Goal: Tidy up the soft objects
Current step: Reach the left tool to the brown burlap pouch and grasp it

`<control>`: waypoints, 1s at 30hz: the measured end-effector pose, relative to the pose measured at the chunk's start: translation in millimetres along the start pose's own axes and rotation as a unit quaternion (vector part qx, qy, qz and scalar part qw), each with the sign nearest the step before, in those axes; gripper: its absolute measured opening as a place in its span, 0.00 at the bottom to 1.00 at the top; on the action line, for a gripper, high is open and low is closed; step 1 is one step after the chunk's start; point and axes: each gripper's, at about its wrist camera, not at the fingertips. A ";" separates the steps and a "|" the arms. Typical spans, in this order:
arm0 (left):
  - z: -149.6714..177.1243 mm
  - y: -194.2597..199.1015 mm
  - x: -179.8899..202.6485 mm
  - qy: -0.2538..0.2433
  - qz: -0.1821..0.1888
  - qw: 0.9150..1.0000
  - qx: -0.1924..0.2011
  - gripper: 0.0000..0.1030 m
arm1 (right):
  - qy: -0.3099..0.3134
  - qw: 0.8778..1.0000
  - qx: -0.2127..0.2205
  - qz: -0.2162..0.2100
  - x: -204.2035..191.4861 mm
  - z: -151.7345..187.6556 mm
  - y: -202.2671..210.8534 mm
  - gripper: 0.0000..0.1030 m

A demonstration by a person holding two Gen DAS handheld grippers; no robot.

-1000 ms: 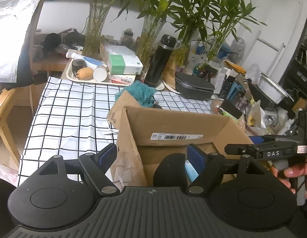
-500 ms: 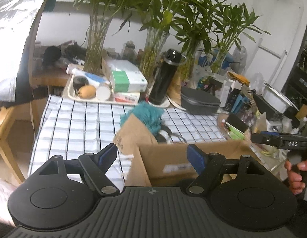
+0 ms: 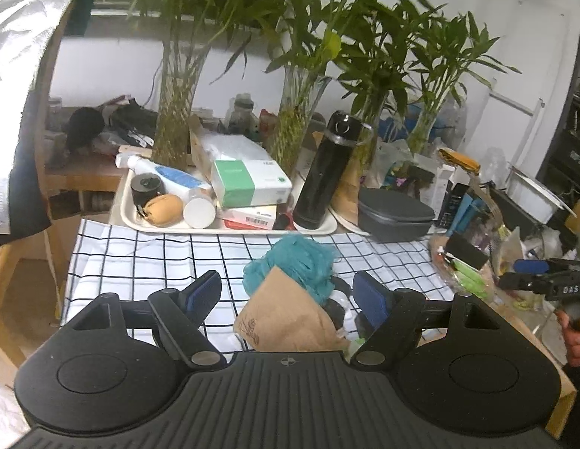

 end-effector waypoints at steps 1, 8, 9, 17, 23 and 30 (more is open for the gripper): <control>1.0 -5.6 -2.2 0.002 0.002 1.000 -0.002 0.75 | 0.000 1.000 0.001 0.004 1.4 -0.4 -2.6 1.00; 5.1 -40.0 -21.1 0.018 0.020 0.999 -0.020 0.74 | 0.004 1.000 0.013 0.020 13.4 -8.5 -16.8 1.00; 5.8 -44.9 -23.3 0.017 0.022 0.999 -0.023 0.74 | 0.006 1.000 0.012 0.022 15.6 -9.9 -19.4 1.00; 12.6 -80.1 -35.6 0.013 0.036 0.998 -0.051 0.74 | 0.026 0.999 0.002 0.034 23.6 -16.7 -39.6 1.00; 17.9 -100.0 -41.8 0.026 0.062 0.995 -0.074 0.74 | 0.035 0.999 -0.007 0.030 24.4 -18.5 -48.1 1.00; 23.2 -113.0 -43.1 0.018 0.072 0.993 -0.096 0.73 | 0.038 0.999 -0.021 0.023 24.0 -19.2 -56.9 1.00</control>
Point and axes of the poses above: each gripper's, at about its wrist camera, not at the fingertips, and y roughly against the way its jaws point, x to its right, z to its underside, and after that the axes turned 9 degrees about x, right-handed
